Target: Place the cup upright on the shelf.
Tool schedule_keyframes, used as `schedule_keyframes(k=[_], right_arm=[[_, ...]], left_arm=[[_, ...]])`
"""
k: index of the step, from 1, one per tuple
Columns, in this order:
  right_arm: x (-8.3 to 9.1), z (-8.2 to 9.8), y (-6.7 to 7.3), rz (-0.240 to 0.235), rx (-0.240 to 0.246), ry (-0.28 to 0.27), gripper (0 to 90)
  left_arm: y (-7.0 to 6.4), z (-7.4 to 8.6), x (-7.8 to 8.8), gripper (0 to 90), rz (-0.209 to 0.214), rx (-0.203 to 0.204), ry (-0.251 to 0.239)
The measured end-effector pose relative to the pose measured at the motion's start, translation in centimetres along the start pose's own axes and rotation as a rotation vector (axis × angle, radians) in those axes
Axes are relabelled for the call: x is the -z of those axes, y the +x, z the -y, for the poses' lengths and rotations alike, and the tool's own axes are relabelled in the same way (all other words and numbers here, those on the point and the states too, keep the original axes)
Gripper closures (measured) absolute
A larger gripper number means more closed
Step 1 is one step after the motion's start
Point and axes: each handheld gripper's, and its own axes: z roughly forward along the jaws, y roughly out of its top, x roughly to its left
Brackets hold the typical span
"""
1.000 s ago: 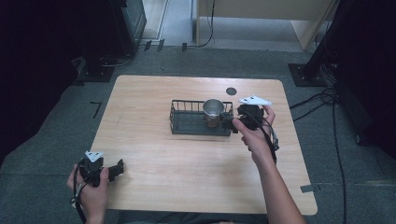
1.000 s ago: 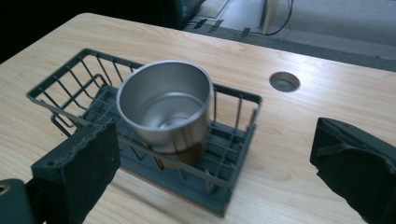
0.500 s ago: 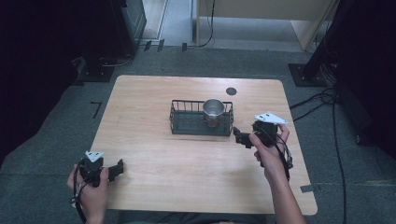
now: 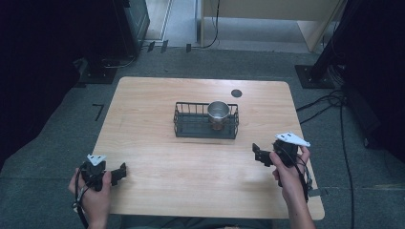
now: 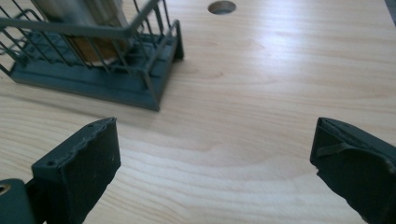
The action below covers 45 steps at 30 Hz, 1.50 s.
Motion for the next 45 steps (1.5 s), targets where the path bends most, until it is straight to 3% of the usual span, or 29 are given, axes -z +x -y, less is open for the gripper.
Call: schedule_keyframes(k=[7, 23, 42, 45], right_arm=[[0.5, 1.9, -1.7, 0.042, -0.019, 0.026, 4.2], [0.9, 5.7, -4.1, 0.099, -0.052, 0.067, 4.2], [1.9, 9.7, -6.2, 0.18, -0.054, 0.138, 4.1], [2.0, 10.2, -6.5, 0.193, -0.034, 0.142, 1.2]], left_arm=[[0.0, 0.0, 0.0, 0.0, 0.0, 0.0, 0.0], [0.0, 0.0, 0.0, 0.0, 0.0, 0.0, 0.0], [0.0, 0.0, 0.0, 0.0, 0.0, -0.001, 0.001], [0.0, 0.0, 0.0, 0.0, 0.0, 0.0, 0.001]])
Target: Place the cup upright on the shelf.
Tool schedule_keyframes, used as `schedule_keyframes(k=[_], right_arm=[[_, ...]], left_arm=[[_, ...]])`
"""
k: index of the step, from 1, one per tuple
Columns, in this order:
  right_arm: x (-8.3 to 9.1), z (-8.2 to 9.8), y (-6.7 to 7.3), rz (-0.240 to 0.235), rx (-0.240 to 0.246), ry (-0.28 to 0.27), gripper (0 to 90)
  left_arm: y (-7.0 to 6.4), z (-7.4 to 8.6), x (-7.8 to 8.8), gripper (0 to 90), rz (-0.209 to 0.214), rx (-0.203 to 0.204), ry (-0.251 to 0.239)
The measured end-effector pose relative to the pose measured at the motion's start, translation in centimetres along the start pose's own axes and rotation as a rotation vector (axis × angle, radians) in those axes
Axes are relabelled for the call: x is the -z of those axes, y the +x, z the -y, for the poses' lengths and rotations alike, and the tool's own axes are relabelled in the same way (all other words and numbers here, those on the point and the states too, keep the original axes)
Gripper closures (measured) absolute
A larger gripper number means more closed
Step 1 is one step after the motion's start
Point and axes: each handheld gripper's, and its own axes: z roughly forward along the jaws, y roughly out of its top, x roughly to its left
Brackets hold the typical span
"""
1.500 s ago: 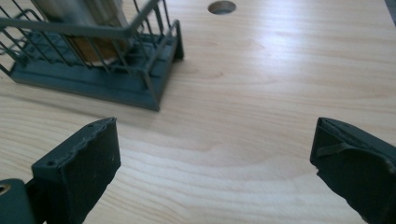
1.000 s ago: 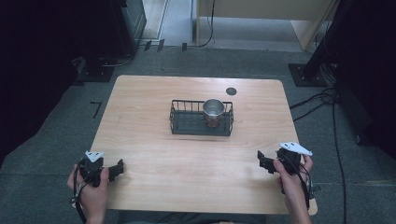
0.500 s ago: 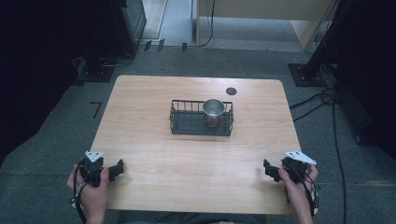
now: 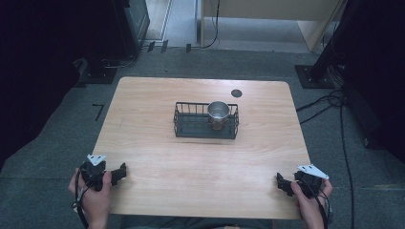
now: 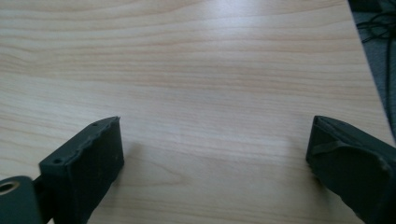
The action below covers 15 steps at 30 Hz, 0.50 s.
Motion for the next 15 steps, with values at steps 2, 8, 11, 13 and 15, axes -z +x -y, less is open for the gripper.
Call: schedule_keyframes(k=[2, 8, 11, 13, 15], right_arm=[[0.03, 0.15, -0.22, -0.007, 0.006, -0.003, 0.0], [0.1, 0.31, -0.39, -0.025, 0.026, -0.005, 0.0], [0.1, 0.31, -0.39, -0.025, 0.026, -0.005, 0.0], [0.1, 0.31, -0.39, -0.025, 0.026, -0.005, 0.0], [0.1, 0.31, -0.39, -0.025, 0.026, -0.005, 0.0]], left_arm=[[0.01, 0.0, 0.0, 0.0, 0.0, -0.001, 0.0], [0.01, 0.01, 0.0, 0.0, 0.0, -0.001, -0.001], [0.01, 0.01, 0.0, 0.0, 0.0, -0.001, -0.001], [0.0, 0.01, -0.01, 0.0, 0.0, 0.0, -0.001], [-0.01, 0.01, -0.02, 0.0, -0.001, 0.002, -0.002]])
